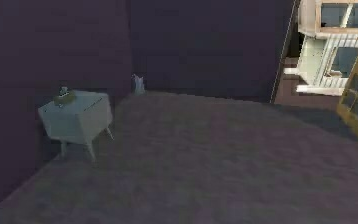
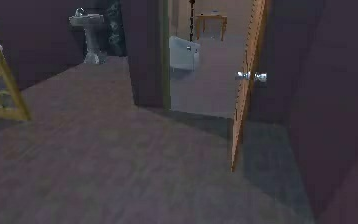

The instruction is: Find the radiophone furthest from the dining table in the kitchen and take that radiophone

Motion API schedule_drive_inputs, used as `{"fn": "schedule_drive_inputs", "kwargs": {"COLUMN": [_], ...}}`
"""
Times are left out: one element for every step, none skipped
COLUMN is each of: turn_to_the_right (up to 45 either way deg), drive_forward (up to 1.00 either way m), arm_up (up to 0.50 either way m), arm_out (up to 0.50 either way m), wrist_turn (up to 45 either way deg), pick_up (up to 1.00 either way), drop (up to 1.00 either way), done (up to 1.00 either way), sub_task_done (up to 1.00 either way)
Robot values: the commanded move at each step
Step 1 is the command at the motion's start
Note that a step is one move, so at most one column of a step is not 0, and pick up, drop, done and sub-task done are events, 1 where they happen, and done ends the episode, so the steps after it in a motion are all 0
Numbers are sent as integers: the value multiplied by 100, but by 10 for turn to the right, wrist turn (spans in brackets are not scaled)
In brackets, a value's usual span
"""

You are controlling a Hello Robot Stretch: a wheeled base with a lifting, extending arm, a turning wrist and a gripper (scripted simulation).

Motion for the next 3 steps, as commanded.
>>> {"fn": "schedule_drive_inputs", "kwargs": {"turn_to_the_right": [450, 450, 30], "drive_forward": [0, 0, 0], "arm_up": [0, 0, 0], "arm_out": [0, 0, 0], "wrist_turn": [0, 0, 0], "pick_up": [0, 0, 0], "drop": [0, 0, 0], "done": [0, 0, 0], "sub_task_done": [0, 0, 0]}}
